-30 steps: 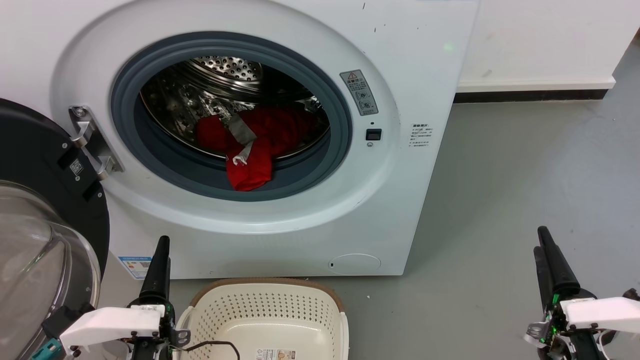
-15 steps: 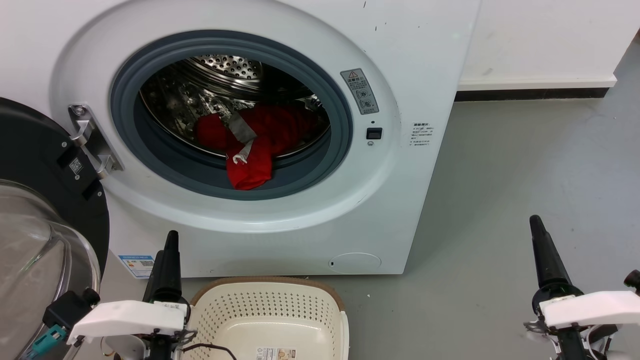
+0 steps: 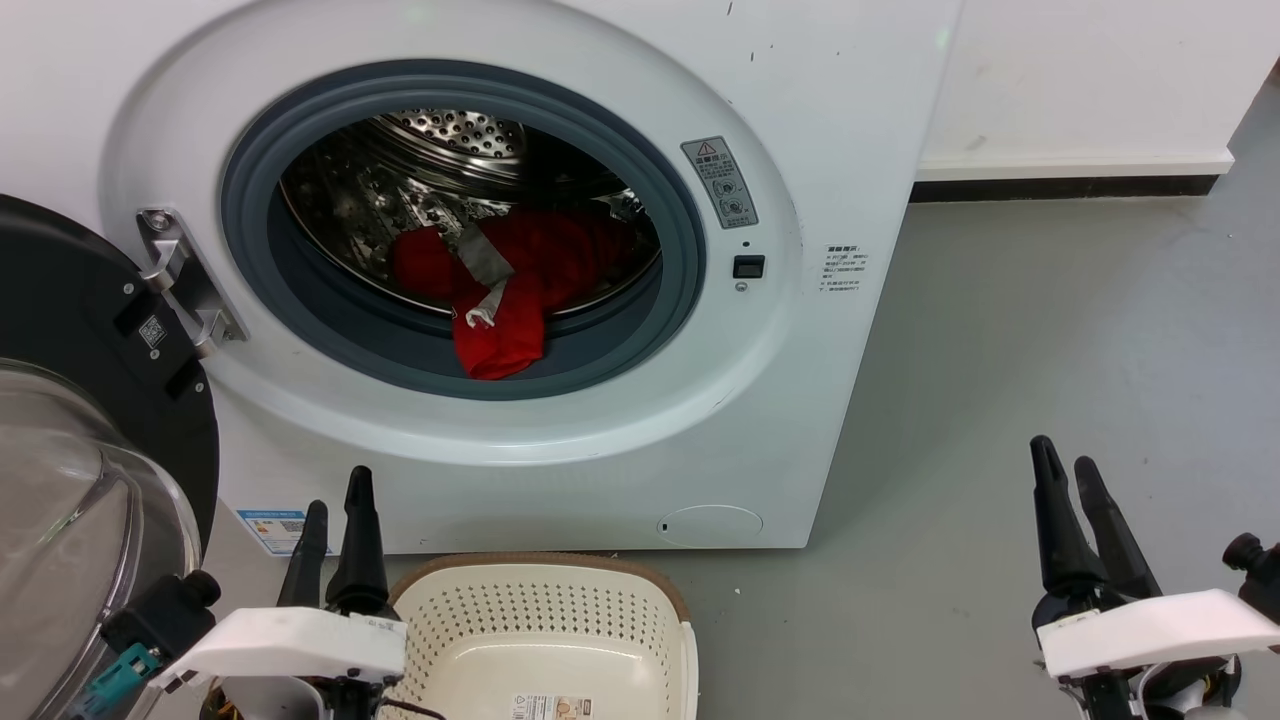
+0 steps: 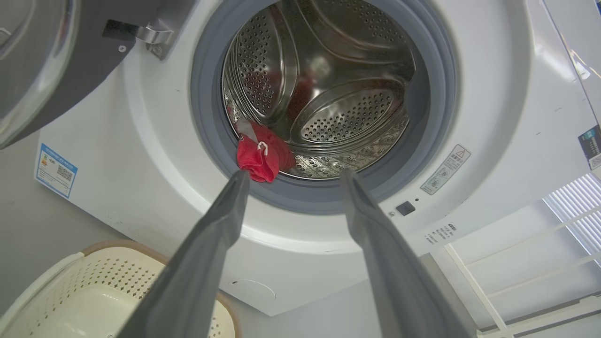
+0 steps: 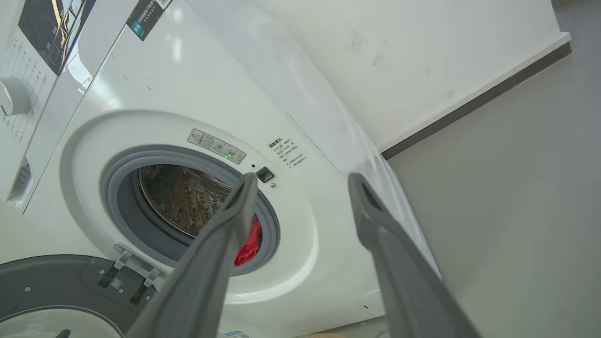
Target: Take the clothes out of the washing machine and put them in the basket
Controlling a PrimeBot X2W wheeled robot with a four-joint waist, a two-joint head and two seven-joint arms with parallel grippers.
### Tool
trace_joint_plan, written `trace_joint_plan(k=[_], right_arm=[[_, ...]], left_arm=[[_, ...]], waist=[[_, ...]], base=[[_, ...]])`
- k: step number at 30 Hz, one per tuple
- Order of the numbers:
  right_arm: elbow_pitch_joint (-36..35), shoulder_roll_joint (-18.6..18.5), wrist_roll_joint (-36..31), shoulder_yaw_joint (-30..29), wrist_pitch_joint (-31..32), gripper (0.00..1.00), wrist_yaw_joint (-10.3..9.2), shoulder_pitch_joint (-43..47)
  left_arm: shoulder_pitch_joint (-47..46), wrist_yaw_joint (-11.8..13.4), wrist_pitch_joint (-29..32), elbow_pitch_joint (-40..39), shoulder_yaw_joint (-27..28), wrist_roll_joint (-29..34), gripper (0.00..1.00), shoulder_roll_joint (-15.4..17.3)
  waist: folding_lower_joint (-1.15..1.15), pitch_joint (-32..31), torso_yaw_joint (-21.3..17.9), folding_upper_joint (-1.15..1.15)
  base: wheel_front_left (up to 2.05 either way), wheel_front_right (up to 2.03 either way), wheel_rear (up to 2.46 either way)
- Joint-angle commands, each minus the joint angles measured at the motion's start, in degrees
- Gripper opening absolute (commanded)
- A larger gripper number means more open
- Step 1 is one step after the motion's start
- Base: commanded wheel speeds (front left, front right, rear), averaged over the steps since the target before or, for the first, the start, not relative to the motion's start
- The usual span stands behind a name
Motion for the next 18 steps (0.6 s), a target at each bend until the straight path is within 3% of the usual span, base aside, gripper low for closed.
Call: trace_joint_plan(k=[1,18], right_arm=[[-1.18,-0.04,-1.93,0.20,-0.53,1.00,0.00,-0.18],[-3.26,-0.03,-16.35,1.97,-3.46,1.00,0.00,1.34]], left_arm=[[-0.26,0.17,-0.61,-1.14,-0.22,1.80,1.00,0.15],[1.31,1.21,-3.53,-2.17,-1.56,15.42,1.00,0.18]], waist=[[0.00,0.00,-0.01,0.00],[0.00,-0.18,0.00,0.00]], base=[[0.00,0.00,0.00],[0.00,0.00,0.00]])
